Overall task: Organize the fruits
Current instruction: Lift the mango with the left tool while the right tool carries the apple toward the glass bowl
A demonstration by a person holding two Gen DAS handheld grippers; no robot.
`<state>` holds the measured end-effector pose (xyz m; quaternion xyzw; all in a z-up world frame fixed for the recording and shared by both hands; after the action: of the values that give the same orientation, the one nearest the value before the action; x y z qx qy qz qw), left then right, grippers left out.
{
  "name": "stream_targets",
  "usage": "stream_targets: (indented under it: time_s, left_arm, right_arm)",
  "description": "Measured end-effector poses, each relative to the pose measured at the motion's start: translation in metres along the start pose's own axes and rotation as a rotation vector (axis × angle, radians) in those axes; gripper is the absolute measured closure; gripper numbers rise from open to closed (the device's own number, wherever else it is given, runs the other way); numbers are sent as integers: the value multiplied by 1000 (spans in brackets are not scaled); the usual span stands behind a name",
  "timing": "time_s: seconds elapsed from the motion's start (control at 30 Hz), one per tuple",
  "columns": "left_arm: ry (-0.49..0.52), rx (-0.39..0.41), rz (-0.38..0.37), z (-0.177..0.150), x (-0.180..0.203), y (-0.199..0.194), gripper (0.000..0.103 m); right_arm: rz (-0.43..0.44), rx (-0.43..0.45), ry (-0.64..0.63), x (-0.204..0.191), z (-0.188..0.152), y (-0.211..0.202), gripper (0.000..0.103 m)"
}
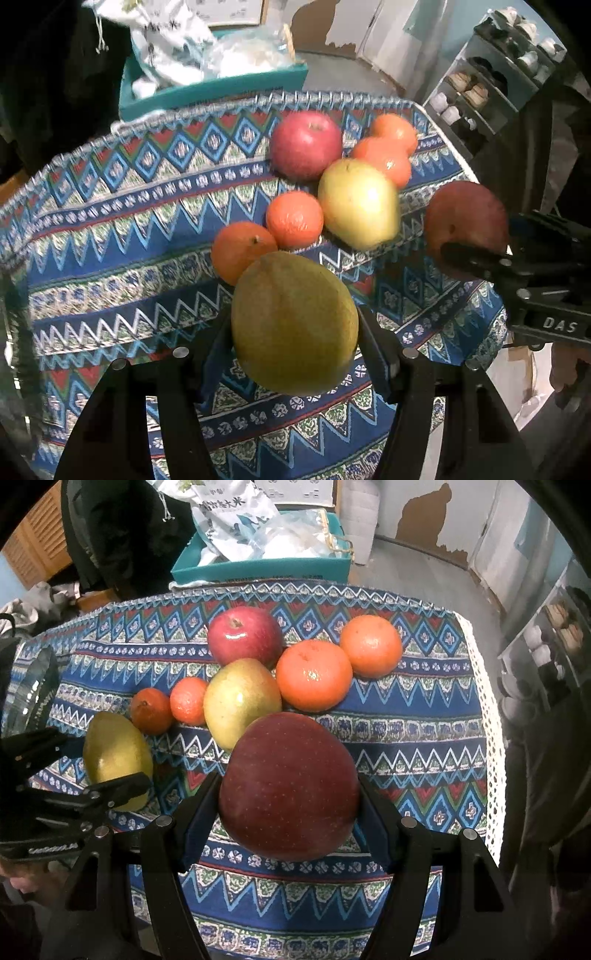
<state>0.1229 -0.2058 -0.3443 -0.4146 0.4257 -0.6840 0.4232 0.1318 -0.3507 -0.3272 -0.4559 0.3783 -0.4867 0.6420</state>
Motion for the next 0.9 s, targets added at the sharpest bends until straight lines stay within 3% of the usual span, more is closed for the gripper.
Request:
stream_targets:
  time_s: [0.27, 0.9]
  left_arm:
    - [30, 75, 41, 9, -6, -37, 37]
    - [46, 170, 66, 12, -29, -109, 37]
  right_arm:
    - [-3, 57, -17, -8, 11, -23, 32]
    - [7, 225, -100, -52, 45, -96, 32]
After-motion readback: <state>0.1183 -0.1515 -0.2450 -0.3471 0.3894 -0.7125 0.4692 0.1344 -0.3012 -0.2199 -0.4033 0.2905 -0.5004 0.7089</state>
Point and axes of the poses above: each gripper's, at about its wrist camera, not at the fingertips, and y roughly the way its jaws point, x to its right, z to its top, the point moved 9 cm from there along y, roughly the way its jaws point, and after that the axes turned 4 degrees about -x, right-handed, at the moved point
